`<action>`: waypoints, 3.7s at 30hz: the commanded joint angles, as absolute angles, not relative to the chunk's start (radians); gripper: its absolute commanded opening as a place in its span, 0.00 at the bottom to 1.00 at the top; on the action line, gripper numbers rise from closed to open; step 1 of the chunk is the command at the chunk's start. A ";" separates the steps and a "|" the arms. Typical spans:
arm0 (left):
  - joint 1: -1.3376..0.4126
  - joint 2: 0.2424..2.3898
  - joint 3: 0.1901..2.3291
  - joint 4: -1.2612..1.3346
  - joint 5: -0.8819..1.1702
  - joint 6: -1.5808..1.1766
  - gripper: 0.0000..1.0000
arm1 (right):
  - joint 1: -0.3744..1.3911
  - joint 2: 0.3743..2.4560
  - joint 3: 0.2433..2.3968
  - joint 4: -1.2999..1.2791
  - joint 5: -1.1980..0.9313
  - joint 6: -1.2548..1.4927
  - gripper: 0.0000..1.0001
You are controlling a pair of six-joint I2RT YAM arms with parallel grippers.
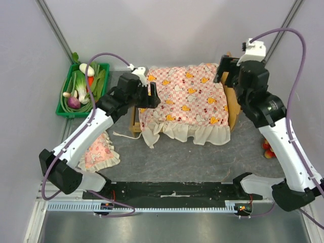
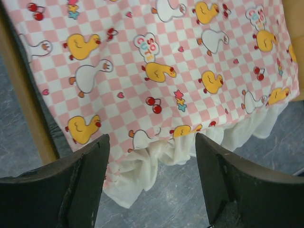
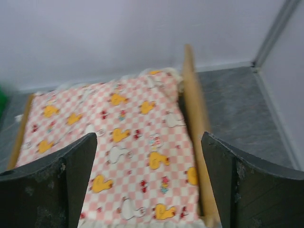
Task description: Set up the pet bed
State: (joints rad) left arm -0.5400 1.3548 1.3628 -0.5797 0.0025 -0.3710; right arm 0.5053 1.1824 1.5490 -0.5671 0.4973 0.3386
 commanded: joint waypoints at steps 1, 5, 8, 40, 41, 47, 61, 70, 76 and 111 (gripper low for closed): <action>-0.615 1.367 1.387 -0.543 -0.019 -0.221 0.79 | 0.329 1.256 1.594 -0.816 0.493 0.287 0.98; -0.649 1.364 1.319 -0.423 0.072 -0.166 0.80 | 0.195 1.207 1.457 -0.724 0.306 0.250 0.98; -0.661 1.367 1.327 -0.425 0.158 -0.120 0.80 | 0.143 1.232 1.431 -0.756 0.271 0.258 0.95; -0.578 1.249 0.920 -0.356 0.056 0.013 0.81 | 0.077 1.262 1.180 -0.600 -0.009 0.250 0.08; -0.578 1.230 0.943 -0.359 0.086 0.009 0.81 | 0.074 1.264 1.189 -0.603 -0.047 0.253 0.02; -0.587 1.005 0.976 -0.319 0.259 -0.121 0.82 | 0.139 1.197 1.138 -0.607 -0.117 0.330 0.00; -0.971 1.380 1.189 -0.189 0.034 0.072 0.85 | 0.337 1.009 1.000 -0.615 0.029 0.489 0.00; -1.117 1.629 1.292 -0.095 -0.095 0.284 0.88 | 0.337 1.006 0.996 -0.595 0.049 0.489 0.09; -1.124 1.730 1.312 -0.061 -0.176 0.327 0.83 | 0.337 1.006 0.997 -0.578 0.023 0.479 0.27; -0.499 1.638 1.085 0.216 0.715 -0.333 0.12 | 0.383 1.045 1.121 -0.617 -0.345 0.239 0.57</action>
State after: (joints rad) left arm -0.5346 1.6279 1.1206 0.0967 0.5785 -0.1951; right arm 0.3489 1.0134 1.1107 -0.6289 -0.2886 0.2790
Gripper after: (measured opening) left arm 0.120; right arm 0.570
